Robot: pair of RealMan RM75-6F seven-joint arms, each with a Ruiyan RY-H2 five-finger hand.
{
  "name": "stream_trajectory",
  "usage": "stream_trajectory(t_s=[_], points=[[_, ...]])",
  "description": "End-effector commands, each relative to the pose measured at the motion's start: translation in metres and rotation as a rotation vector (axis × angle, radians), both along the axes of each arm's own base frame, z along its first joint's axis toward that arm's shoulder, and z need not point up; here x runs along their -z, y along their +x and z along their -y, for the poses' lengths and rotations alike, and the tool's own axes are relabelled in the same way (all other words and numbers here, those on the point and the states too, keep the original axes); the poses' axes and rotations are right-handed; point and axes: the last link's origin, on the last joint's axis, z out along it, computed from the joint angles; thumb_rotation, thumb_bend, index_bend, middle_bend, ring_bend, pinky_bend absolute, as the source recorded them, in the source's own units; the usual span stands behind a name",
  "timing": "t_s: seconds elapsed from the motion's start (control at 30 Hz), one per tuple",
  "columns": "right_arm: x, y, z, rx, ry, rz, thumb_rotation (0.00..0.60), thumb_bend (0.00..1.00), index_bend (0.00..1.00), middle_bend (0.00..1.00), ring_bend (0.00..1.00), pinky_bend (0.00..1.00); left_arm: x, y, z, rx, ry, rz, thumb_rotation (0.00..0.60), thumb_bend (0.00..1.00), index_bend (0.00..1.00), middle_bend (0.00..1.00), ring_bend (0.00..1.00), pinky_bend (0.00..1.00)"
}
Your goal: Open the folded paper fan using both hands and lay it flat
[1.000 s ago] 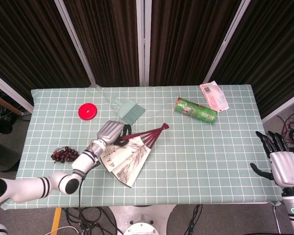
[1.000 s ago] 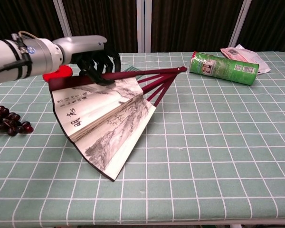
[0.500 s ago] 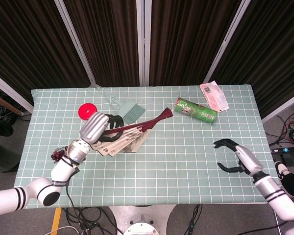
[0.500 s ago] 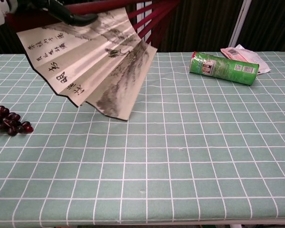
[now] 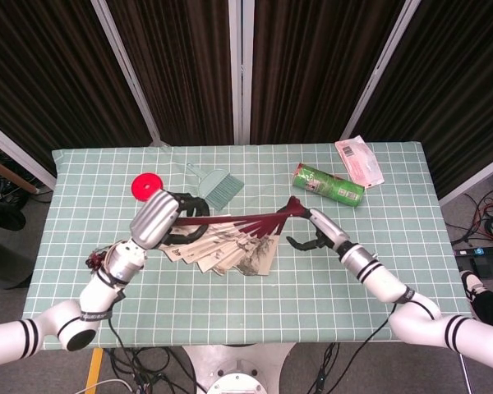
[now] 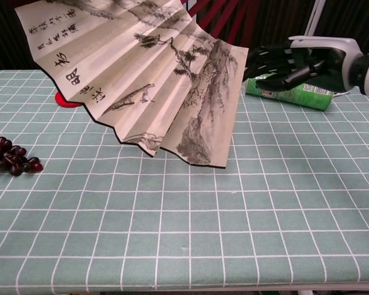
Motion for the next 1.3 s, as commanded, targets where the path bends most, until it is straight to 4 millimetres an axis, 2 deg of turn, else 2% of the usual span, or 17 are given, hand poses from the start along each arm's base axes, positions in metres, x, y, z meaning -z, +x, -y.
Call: stream_trajectory(t_s=[0.03,0.13,0.33,0.43,0.77,0.87,0.93,1.0,1.13,1.3], points=[[0.005,0.020,0.001,-0.030,0.033,0.009,0.600,0.32,0.25,0.27,0.11,0.15,-0.002,0.001,0.000,0.002,0.012,0.003,0.600,0.40,0.54,0.65,0.64,0.80],[0.003,0.028,-0.003,-0.064,0.045,-0.002,0.600,0.32,0.25,0.28,0.11,0.15,-0.004,-0.001,-0.002,-0.006,0.020,-0.002,0.600,0.40,0.54,0.65,0.64,0.80],[-0.011,0.017,-0.015,-0.071,0.055,-0.012,0.600,0.32,0.25,0.28,0.11,0.14,-0.007,-0.005,-0.004,-0.019,0.027,-0.006,0.600,0.40,0.54,0.65,0.64,0.80],[-0.012,0.018,-0.017,-0.064,0.067,0.006,0.600,0.32,0.25,0.28,0.11,0.14,-0.007,-0.004,-0.004,-0.016,0.026,-0.009,0.600,0.40,0.54,0.65,0.64,0.80],[0.008,0.056,-0.014,-0.149,0.121,0.001,0.600,0.32,0.30,0.28,0.11,0.14,-0.007,0.006,-0.004,-0.005,0.037,-0.012,0.600,0.40,0.54,0.65,0.64,0.80],[0.011,0.061,-0.010,-0.150,0.090,0.006,0.600,0.42,0.43,0.32,0.14,0.13,-0.008,0.007,-0.003,-0.004,0.035,-0.009,0.600,0.40,0.54,0.65,0.64,0.80],[0.011,0.061,-0.004,-0.142,0.043,0.005,0.600,0.56,0.58,0.37,0.20,0.13,-0.009,0.005,-0.002,0.003,0.041,-0.016,0.600,0.40,0.54,0.65,0.64,0.80],[0.010,0.059,0.001,-0.149,-0.016,-0.022,0.600,0.62,0.67,0.41,0.23,0.13,-0.010,0.001,-0.001,0.010,0.052,-0.032,0.600,0.40,0.54,0.65,0.64,0.80],[0.006,0.050,0.007,-0.180,-0.155,-0.116,0.600,0.63,0.72,0.44,0.25,0.13,-0.011,-0.012,-0.001,0.029,0.111,-0.102,0.600,0.40,0.54,0.65,0.64,0.79],[-0.005,0.039,0.010,-0.246,-0.339,-0.248,0.600,0.63,0.72,0.44,0.25,0.13,-0.005,-0.029,-0.003,0.077,0.210,-0.190,0.600,0.40,0.55,0.65,0.64,0.79]])
